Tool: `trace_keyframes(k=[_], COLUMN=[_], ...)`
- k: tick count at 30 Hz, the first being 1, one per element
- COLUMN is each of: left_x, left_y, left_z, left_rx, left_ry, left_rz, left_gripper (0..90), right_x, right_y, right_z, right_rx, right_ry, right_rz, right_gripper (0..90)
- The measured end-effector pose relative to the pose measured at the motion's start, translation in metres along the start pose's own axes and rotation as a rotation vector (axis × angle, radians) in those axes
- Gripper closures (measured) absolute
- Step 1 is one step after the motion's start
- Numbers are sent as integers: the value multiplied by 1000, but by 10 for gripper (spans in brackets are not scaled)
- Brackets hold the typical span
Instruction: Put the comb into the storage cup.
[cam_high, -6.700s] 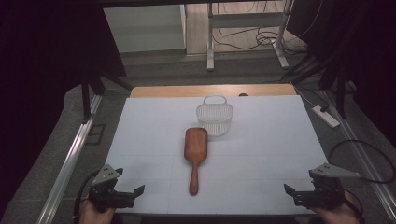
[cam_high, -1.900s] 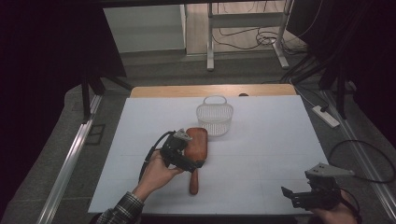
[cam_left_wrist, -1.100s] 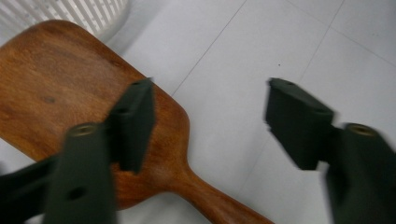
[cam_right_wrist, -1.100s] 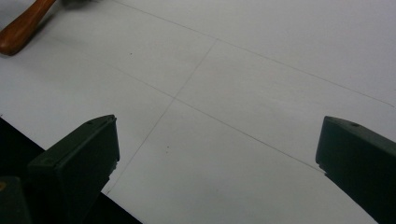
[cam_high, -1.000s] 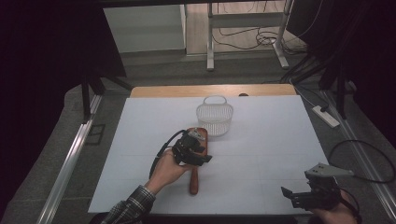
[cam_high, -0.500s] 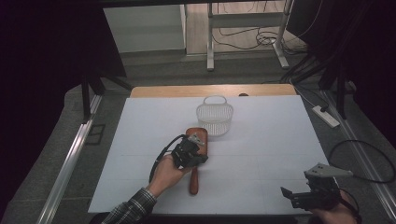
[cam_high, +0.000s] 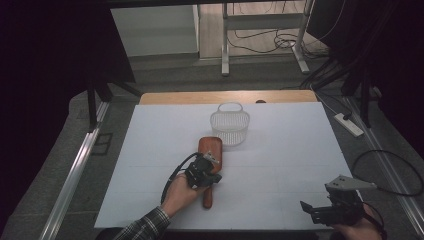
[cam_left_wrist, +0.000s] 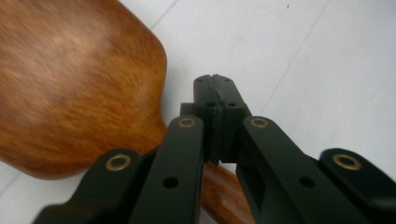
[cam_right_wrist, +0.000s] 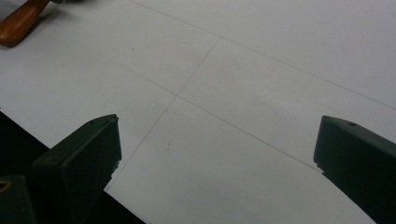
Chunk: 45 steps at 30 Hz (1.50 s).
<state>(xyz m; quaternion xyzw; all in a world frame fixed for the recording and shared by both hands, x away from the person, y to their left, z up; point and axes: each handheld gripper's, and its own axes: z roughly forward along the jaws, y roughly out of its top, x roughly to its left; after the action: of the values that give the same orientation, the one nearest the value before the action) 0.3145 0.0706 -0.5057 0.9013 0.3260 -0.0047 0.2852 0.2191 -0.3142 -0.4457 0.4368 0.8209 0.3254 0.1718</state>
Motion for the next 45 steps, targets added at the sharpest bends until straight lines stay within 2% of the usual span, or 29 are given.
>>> trace_keyframes(k=[5,9,17,24,31,34,38,43,45], left_x=[-1,-1,6,13,17,21,25,23,20], left_y=[-5,-9,-17,-23,-28,-31,-34,-34,-33], left_z=[3,2,-4,-6,-10,-14,-16,-20,-25], left_rx=[27,40,51,85,89,101,104,79,70], left_ry=[-5,8,-5,11,12,39,49,15,11], left_rz=[-9,-19,-56,-72,-89,-100,-113,-123,-113], left_gripper=[889,889,890,890,889,890,890,890,889], right_x=[0,0,0,0,0,0,0,0,0], right_y=[0,0,0,0,0,0,0,0,0], right_z=[0,0,0,0,0,0,0,0,0], right_rx=[-1,-2,1,0,0,1,0,2,2], right_ry=[1,0,2,4,4,4,4,3,3], right_rz=[-1,-2,-2,-4,-3,-3,-4,-7,-6], right_gripper=[9,10,11,12,13,14,16,17,16])
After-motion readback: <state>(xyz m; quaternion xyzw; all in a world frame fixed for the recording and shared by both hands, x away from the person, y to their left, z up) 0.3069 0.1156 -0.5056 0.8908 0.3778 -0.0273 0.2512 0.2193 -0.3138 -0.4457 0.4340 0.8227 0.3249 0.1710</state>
